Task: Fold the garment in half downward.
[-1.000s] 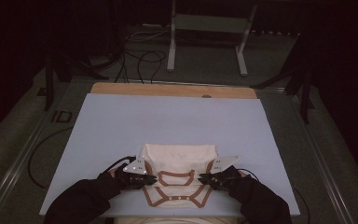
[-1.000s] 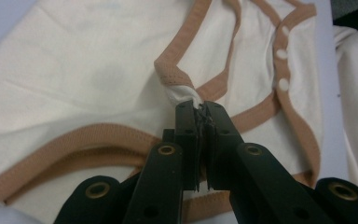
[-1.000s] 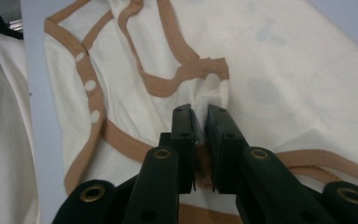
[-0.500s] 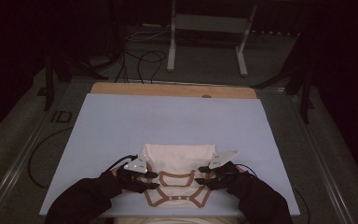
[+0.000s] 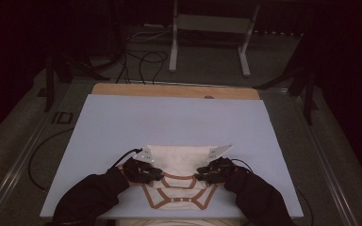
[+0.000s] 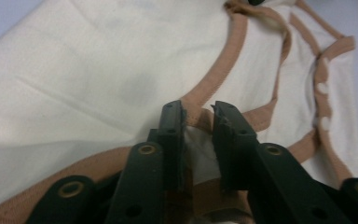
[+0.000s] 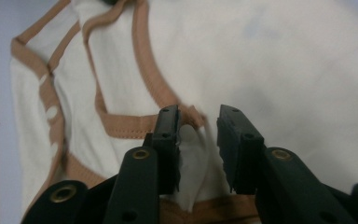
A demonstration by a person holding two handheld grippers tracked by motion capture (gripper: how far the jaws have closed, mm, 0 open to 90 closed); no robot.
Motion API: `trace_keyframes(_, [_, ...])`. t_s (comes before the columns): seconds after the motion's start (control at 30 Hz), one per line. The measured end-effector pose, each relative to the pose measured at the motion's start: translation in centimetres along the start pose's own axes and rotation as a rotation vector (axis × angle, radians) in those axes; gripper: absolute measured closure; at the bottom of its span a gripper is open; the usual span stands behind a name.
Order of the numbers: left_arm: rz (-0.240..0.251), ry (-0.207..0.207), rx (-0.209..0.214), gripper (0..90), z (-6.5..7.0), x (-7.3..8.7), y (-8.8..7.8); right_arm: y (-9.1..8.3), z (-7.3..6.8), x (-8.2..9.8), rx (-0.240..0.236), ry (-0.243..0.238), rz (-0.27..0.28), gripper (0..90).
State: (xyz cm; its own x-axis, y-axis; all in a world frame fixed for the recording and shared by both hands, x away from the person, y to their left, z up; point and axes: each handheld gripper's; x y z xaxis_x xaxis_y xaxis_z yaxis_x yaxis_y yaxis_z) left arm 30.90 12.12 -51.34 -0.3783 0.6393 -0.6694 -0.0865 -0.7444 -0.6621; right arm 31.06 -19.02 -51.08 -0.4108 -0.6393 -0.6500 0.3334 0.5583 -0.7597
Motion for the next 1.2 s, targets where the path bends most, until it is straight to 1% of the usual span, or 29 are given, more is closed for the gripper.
trace_keyframes(0.03, [-0.002,-0.002,-0.002,77.2,-0.1,0.0,0.0,0.1,0.1,0.1,-0.016,0.007,-0.01,70.0])
trace_keyframes(0.07, [-0.008,-0.005,-0.008,79.4,-0.1,0.1,0.1,0.2,0.1,0.2,-0.023,0.008,-0.003,70.7])
trace_keyframes(0.1, [-0.015,-0.01,-0.008,80.6,-0.1,0.1,0.1,0.1,0.2,0.2,-0.031,0.016,-0.011,72.6])
trace_keyframes(0.13, [-0.008,-0.012,-0.005,80.8,-0.2,0.2,0.1,0.1,0.2,0.2,-0.033,0.016,-0.015,73.9])
trace_keyframes(0.17, [-0.008,-0.012,-0.005,81.2,-0.2,0.2,0.1,0.2,0.1,0.2,-0.031,0.008,-0.013,75.8])
trace_keyframes(0.2, [-0.014,-0.005,-0.015,82.3,-0.1,0.2,0.2,0.2,0.0,0.2,-0.025,0.006,-0.014,77.9])
trace_keyframes(0.23, [-0.012,-0.002,-0.014,83.0,0.0,0.2,0.3,0.2,-0.1,0.2,-0.031,0.004,-0.016,79.0])
trace_keyframes(0.33, [-0.011,-0.008,-0.005,86.9,-0.1,0.2,0.2,0.1,-0.4,-0.1,-0.016,-0.019,-0.024,81.9])
trace_keyframes(0.37, [-0.006,-0.008,-0.005,87.6,0.0,0.2,0.3,-0.1,-0.6,-0.2,-0.011,-0.016,-0.026,88.3])
trace_keyframes(0.43, [-0.006,-0.008,-0.005,87.9,0.0,0.2,0.3,-0.3,-0.5,-0.2,-0.005,-0.018,-0.015,88.3])
trace_keyframes(0.47, [0.001,0.007,0.003,88.4,0.2,0.1,0.0,-0.7,-0.6,-0.4,0.027,-0.027,-0.016,89.2])
trace_keyframes(0.5, [0.001,0.013,0.002,88.5,0.3,0.1,-0.1,-0.8,-0.6,-0.5,0.02,-0.023,-0.009,89.3])
trace_keyframes(0.53, [0.009,0.016,0.007,88.5,0.4,0.0,-0.2,-0.9,-0.8,-0.5,0.032,-0.021,-0.012,89.5])
trace_keyframes(0.57, [0.02,0.019,0.015,88.5,0.5,-0.1,-0.4,-1.1,-0.9,-0.7,0.028,-0.021,-0.007,89.5])
trace_keyframes(0.6, [0.026,0.028,0.016,88.5,0.7,-0.1,-0.7,-1.3,-0.9,-0.7,0.024,-0.04,0.007,89.5])
trace_keyframes(0.63, [0.032,0.039,0.016,88.5,0.8,-0.2,-0.9,-1.6,-1.0,-0.9,0.024,-0.04,0.016,89.5])
trace_keyframes(0.67, [0.04,0.046,0.017,88.5,1.0,-0.3,-1.2,-1.9,-1.1,-1.0,0.03,-0.065,0.017,89.5])
trace_keyframes(0.7, [0.053,0.053,0.018,88.5,1.3,-0.4,-1.4,-2.2,-1.6,-1.2,0.039,-0.019,0.028,89.5])
trace_keyframes(0.73, [0.056,0.059,0.023,88.5,1.5,-0.5,-1.6,-2.5,-1.4,-1.3,0.035,-0.061,0.039,89.5])
trace_keyframes(0.8, [0.067,0.083,0.02,88.5,2.1,-0.6,-2.0,-3.2,-1.7,-1.4,0.047,-0.074,0.064,89.5])
trace_keyframes(0.83, [0.069,0.088,0.03,88.5,2.3,-0.6,-2.2,-3.4,-1.8,-1.5,0.054,-0.096,0.075,89.5])
trace_keyframes(0.9, [0.069,0.107,0.031,88.4,2.8,-0.5,-2.4,-4.1,-2.3,-1.6,0.047,-0.09,0.087,89.5])
trace_keyframes(0.93, [0.067,0.111,0.04,88.4,3.0,-0.5,-2.5,-4.3,-2.4,-1.6,0.052,-0.104,0.091,89.5])
trace_keyframes(0.97, [0.066,0.12,0.035,88.4,3.3,-0.4,-2.6,-4.5,-2.6,-1.6,0.051,-0.109,0.095,89.5])
trace_keyframes(1.0, [0.063,0.127,0.036,88.4,3.5,-0.4,-2.6,-4.8,-2.9,-1.6,0.047,-0.093,0.1,89.5])
trace_keyframes(1.03, [0.059,0.133,0.045,88.4,3.7,-0.3,-2.7,-4.9,-3.2,-1.5,0.045,-0.09,0.099,89.5])
trace_keyframes(1.07, [0.057,0.141,0.039,88.4,3.9,-0.2,-2.7,-5.1,-3.3,-1.4,0.042,-0.112,0.102,89.5])
trace_keyframes(1.1, [0.058,0.145,0.043,88.4,4.1,-0.1,-2.8,-5.2,-3.5,-1.4,0.041,-0.105,0.101,89.5])
trace_keyframes(1.2, [0.046,0.159,0.049,88.3,4.5,0.1,-2.8,-5.4,-3.9,-1.0,0.03,-0.131,0.109,89.5])
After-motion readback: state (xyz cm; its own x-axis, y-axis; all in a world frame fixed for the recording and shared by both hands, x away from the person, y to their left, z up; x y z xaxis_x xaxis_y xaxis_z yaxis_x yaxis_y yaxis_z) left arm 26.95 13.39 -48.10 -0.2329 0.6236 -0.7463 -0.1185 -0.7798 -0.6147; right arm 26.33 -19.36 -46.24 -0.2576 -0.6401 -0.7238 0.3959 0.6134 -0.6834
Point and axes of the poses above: each handheld gripper's, and its own axes: y roughly forward along the jaws, x roughly out of its underside, z roughly to its right, and after that the axes turned 12 degrees about x, right-handed
